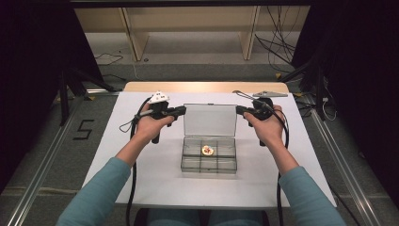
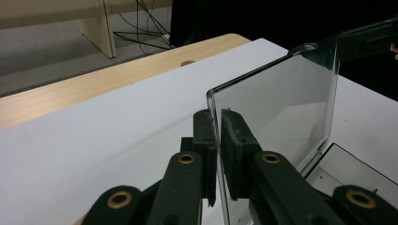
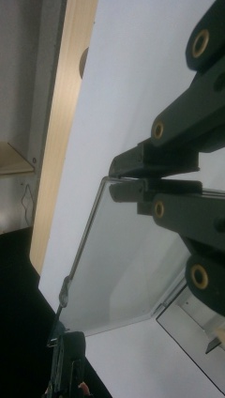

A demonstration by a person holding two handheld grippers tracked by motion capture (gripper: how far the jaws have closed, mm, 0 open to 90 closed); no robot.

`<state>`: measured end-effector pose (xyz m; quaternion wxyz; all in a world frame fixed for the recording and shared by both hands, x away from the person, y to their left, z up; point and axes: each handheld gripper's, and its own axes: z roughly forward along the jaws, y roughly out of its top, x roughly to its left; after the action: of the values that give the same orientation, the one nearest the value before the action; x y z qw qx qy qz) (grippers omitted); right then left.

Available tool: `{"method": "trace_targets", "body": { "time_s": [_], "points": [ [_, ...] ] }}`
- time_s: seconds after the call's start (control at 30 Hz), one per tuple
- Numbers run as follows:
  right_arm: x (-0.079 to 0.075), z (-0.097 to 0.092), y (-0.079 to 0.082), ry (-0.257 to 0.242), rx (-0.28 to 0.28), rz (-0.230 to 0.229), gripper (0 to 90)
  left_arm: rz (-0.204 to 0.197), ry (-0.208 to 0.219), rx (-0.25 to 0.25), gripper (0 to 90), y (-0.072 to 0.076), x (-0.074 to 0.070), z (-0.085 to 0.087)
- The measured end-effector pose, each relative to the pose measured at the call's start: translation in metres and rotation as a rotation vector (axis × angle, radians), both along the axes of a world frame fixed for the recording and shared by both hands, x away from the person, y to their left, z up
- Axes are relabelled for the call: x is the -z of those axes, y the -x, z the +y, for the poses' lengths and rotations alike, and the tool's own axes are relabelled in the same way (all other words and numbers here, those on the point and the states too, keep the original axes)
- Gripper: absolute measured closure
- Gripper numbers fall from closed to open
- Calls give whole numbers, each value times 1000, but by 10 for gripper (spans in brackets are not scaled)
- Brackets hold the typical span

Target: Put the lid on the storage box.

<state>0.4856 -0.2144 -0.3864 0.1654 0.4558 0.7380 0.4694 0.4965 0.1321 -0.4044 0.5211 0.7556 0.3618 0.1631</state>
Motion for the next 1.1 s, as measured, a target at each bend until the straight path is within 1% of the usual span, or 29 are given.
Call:
{"method": "trace_targets", "body": {
  "time_s": [0.17, 0.2, 0.3, 0.57, 0.67, 0.8, 0.97, 1.03, 1.1],
  "points": [
    [-2, -1, 9, 8, -11, -21, 872, -31, -16, 9, 847, 8, -2, 0],
    [-2, -1, 10, 11, -12, -24, 873, -36, -12, 10, 847, 10, -2, 0],
    [-3, -2, 16, 11, -19, -31, 875, -54, -19, 17, 847, 15, -3, 1],
    [-4, -3, 30, 18, -40, -55, 877, -88, -36, 36, 846, 29, -5, 2],
    [-4, -4, 36, 21, -48, -69, 877, -99, -35, 40, 845, 35, -4, 3],
    [-2, -4, 44, 18, -55, -87, 876, -114, -37, 39, 842, 42, -3, 3],
    [-1, -4, 53, 26, -63, -106, 874, -134, -53, 42, 835, 53, -3, 3],
    [0, -4, 57, 26, -66, -113, 873, -141, -51, 40, 833, 56, -2, 3],
    [1, -4, 60, 30, -71, -125, 873, -152, -62, 42, 832, 60, -2, 3]
  ]
}}
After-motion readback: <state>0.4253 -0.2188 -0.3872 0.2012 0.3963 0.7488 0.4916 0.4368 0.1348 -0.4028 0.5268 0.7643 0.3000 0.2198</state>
